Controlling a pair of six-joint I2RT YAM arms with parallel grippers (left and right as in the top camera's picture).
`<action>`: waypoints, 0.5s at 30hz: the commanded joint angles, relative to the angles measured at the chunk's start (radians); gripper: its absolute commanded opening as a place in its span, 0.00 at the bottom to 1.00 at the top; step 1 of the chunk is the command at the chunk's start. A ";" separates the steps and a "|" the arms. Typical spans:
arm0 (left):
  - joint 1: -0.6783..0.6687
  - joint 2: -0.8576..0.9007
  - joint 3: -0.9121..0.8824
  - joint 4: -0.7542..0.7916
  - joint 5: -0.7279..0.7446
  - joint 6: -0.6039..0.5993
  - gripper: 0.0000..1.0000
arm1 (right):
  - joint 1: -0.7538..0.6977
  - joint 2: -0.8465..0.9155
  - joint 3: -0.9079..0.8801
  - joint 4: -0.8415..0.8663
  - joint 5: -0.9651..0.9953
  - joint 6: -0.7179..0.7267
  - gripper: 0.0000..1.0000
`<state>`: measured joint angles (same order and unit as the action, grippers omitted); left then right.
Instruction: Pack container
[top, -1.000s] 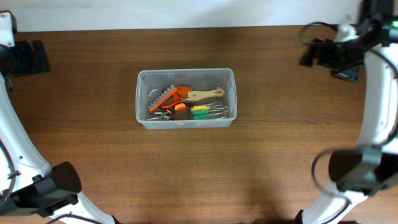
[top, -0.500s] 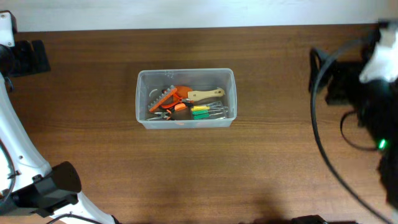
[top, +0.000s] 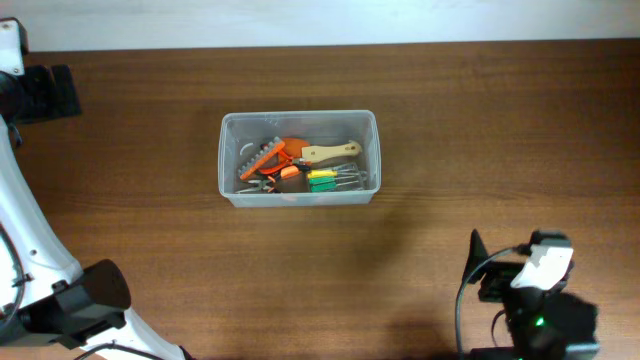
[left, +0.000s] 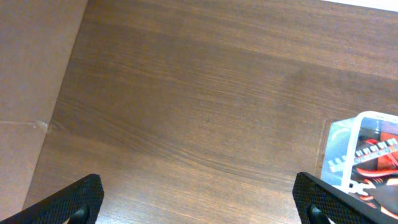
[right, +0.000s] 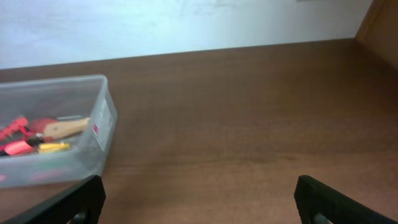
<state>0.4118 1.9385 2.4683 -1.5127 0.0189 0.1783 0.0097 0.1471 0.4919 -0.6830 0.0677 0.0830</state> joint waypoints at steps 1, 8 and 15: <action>0.003 -0.003 -0.002 0.002 0.004 -0.008 0.99 | -0.005 -0.127 -0.092 0.011 0.013 0.003 0.98; 0.003 -0.003 -0.002 0.002 0.004 -0.008 0.99 | -0.005 -0.143 -0.210 0.010 0.020 0.004 0.98; 0.003 -0.003 -0.002 0.002 0.004 -0.008 0.99 | -0.005 -0.143 -0.315 0.029 0.027 0.004 0.98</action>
<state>0.4118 1.9385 2.4683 -1.5112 0.0193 0.1780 0.0090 0.0158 0.2134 -0.6605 0.0723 0.0822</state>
